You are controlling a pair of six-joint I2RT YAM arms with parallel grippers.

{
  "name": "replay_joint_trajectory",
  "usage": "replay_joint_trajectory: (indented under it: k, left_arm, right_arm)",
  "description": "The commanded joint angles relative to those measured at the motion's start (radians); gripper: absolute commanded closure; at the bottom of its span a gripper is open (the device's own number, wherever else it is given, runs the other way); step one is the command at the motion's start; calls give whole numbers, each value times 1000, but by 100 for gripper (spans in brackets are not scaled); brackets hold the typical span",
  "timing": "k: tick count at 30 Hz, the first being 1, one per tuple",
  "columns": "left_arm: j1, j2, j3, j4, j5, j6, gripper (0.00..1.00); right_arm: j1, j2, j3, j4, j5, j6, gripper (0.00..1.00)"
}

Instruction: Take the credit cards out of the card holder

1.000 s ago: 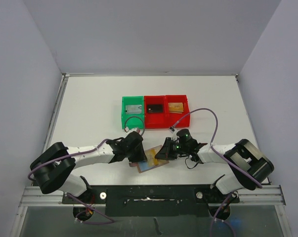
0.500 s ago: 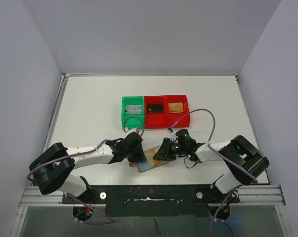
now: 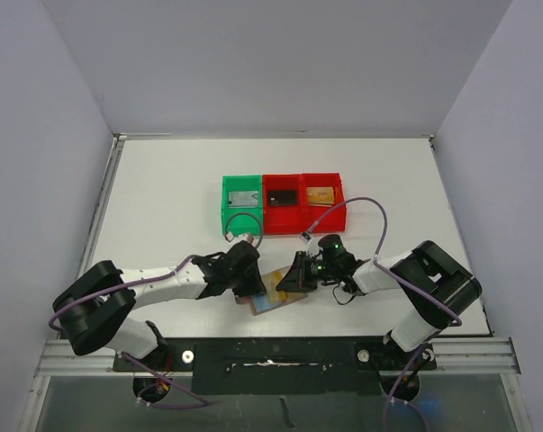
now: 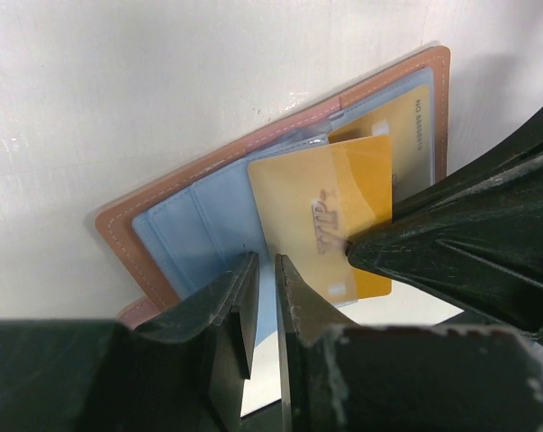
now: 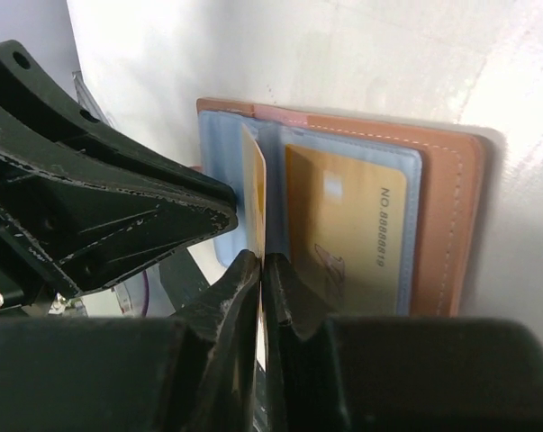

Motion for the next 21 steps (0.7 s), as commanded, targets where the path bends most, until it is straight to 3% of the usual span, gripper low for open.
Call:
replay_joint_trajectory:
  k: [1,13,21]
  left_arm:
    - [0,-11,-30,-104,-56,23,86]
    - [0,-22,-41,-78,-49,21,86]
    - [-1,-20,-36,-70,-43,24,86]
  right_arm:
    - [-10,-22,1,52,-2,-11,97]
    - [-46,-92,-23,-22,10,-47,98]
    - [-46,-67,-8,-11,11,-38,77]
